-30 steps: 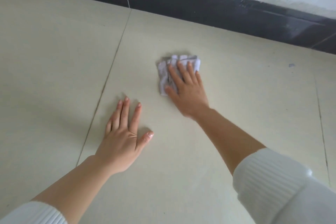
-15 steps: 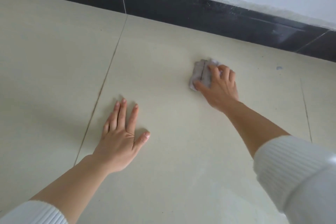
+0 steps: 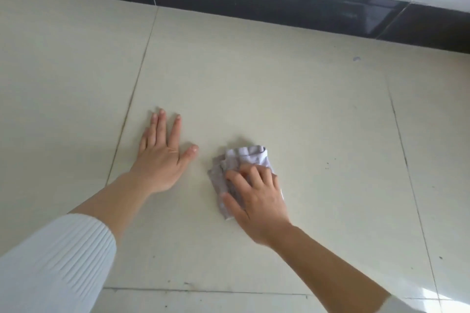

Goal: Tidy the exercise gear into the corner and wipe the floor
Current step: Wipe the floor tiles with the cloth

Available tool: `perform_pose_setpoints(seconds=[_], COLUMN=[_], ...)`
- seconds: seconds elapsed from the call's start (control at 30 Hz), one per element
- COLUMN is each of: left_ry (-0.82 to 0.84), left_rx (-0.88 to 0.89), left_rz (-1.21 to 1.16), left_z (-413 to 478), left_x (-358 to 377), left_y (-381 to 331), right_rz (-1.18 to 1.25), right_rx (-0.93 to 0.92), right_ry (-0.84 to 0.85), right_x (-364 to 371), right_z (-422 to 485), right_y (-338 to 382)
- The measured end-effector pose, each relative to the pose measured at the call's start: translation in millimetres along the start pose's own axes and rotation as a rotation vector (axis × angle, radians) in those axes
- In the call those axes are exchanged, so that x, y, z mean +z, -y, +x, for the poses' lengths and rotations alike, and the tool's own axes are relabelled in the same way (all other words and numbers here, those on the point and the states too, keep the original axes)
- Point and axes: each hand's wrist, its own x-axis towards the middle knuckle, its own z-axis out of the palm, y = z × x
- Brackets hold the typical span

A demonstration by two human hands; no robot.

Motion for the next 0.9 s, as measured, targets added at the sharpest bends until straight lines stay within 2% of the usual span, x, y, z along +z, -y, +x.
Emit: perform_pose_setpoints(seconds=[0.17,0.23,0.27,0.4,0.53,0.6,0.73,0.9], left_ry=[-0.028,-0.026,-0.026,0.015,0.066,0.095,0.148,0.171], left_rx=[0.096,0.117,0.121,0.105,0.108,0.104,0.101,0.085], left_rz=[0.008,0.008,0.014,0.034,0.104,0.123,0.109,0.114], left_z=[-54.0,-79.4,-90.8,-121.6,-123.0,-121.3,-119.1,-119.6], left_x=[21.7,27.0,29.9,37.0,32.6,31.1,28.8,29.6], left_y=[8.2,15.4,19.3,27.7,32.1,32.2,31.0,31.1], right_rz=[-0.029,-0.086,-0.125,-0.199,-0.148,-0.146,-0.242,-0.311], right_rx=[-0.459,-0.523,-0.485,-0.100,0.229,0.335,0.342,0.312], right_ry=[0.086,0.117,0.115,0.045,0.081,0.050,-0.057,-0.150], right_x=[6.5,3.1,1.7,-15.7,-34.4,-38.0,-37.0,-32.1], right_z=[-92.2,-93.5,-85.3,-17.9,34.3,42.1,23.6,-50.3], right_y=[-2.8,-16.0,-23.3,-55.1,-73.6,-72.1,-81.4,-83.4])
